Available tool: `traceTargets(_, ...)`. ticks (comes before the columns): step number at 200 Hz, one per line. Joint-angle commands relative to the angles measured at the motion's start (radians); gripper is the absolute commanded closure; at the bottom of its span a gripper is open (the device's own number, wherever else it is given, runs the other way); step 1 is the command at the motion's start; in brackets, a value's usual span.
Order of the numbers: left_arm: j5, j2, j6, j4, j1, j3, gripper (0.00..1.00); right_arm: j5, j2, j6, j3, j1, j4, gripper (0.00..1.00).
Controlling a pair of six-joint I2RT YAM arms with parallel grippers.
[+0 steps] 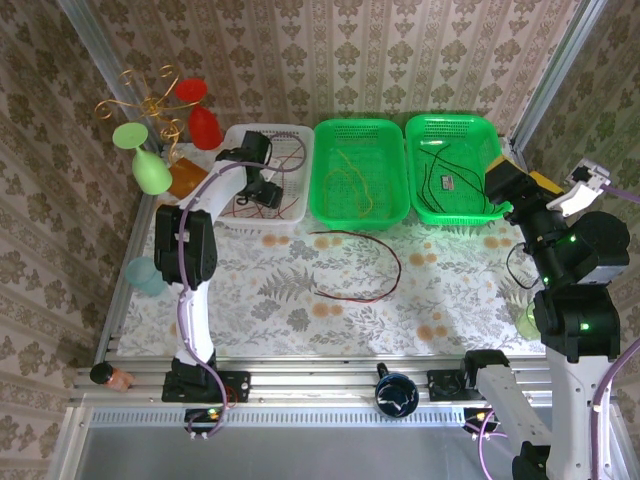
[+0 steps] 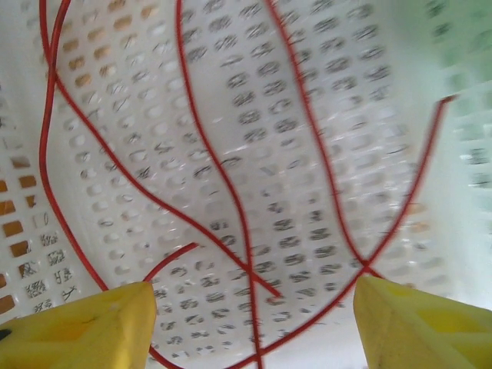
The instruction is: Untangle the cables
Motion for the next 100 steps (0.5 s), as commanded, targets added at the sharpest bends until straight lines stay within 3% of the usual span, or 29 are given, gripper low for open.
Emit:
traceTargets(1,0.029,-0.038,-0.026,-0.010,-0.036,0.006,0.30,0.005,-0.014,-0.009,0.013,-0.001,0.003,0.08)
traceTargets(100,0.124,0.004,-0.076,-0.041,-0.087,0.071,0.29,-0.012,-0.023,0.003,-0.016,-0.001,-0.011,0.08)
